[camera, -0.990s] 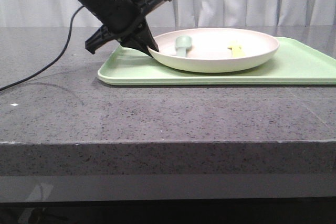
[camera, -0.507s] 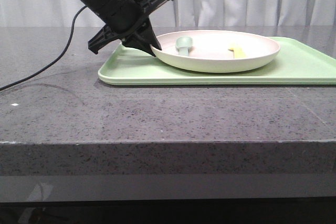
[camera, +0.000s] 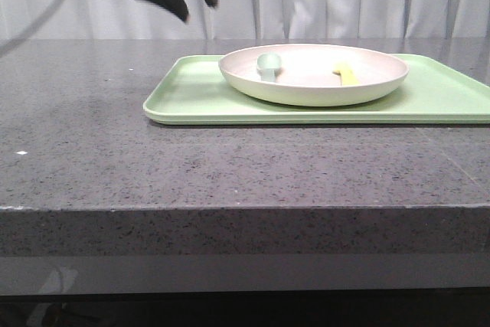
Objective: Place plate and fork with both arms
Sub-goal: 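Open the left gripper and withdraw it up from the plate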
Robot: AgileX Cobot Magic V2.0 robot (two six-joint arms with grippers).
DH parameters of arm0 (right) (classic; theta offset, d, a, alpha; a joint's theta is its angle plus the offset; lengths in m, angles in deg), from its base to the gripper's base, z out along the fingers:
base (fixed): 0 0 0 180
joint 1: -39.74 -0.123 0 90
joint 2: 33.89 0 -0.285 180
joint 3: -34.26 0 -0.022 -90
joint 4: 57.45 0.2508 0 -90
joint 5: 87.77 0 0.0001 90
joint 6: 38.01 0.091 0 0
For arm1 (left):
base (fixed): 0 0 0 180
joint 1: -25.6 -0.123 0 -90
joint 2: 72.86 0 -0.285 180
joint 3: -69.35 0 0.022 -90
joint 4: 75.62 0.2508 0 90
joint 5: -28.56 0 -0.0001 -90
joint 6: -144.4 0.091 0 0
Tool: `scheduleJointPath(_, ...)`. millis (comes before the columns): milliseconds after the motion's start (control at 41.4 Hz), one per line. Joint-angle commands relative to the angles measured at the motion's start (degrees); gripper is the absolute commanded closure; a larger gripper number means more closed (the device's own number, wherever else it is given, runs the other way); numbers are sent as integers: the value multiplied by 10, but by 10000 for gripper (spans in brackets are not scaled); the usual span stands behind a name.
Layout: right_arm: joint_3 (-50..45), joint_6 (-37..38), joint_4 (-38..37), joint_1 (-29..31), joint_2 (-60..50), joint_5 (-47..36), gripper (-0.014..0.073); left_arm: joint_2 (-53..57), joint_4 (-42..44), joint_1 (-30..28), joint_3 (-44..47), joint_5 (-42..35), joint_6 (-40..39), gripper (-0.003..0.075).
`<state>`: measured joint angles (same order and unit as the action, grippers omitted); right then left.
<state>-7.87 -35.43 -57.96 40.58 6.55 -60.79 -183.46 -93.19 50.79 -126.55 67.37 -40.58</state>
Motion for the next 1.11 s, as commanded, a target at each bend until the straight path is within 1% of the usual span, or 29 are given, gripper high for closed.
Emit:
scheduleJointPath(0, 20, -5, -7, 1, 4, -41, 155, 82, 42, 3, -20, 38, 41, 417)
scheduleJointPath(72, 20, -5, -7, 1, 4, -40, 155, 120, 63, 3, -17, 75, 46, 417)
scheduleJointPath(169, 20, -5, -7, 1, 4, -41, 155, 173, 85, 3, 6, 81, 55, 417)
scheduleJointPath(241, 20, -5, -7, 1, 4, -40, 155, 214, 106, 3, 42, 81, 55, 417)
scheduleJointPath(459, 20, -5, -7, 1, 4, -41, 155, 351, 133, 3, 181, 75, 55, 417)
scheduleJointPath(652, 20, -5, -7, 1, 4, -41, 155, 465, 140, 3, 305, 53, 55, 417)
scheduleJointPath(796, 20, -5, -7, 1, 4, -41, 155, 540, 140, 3, 377, 47, 55, 417)
scheduleJointPath(917, 20, -5, -7, 1, 4, -41, 155, 593, 140, 3, 418, 47, 55, 418)
scheduleJointPath(1086, 20, -5, -2, 1, 4, -43, 155, 637, 140, 3, 452, 47, 55, 418)
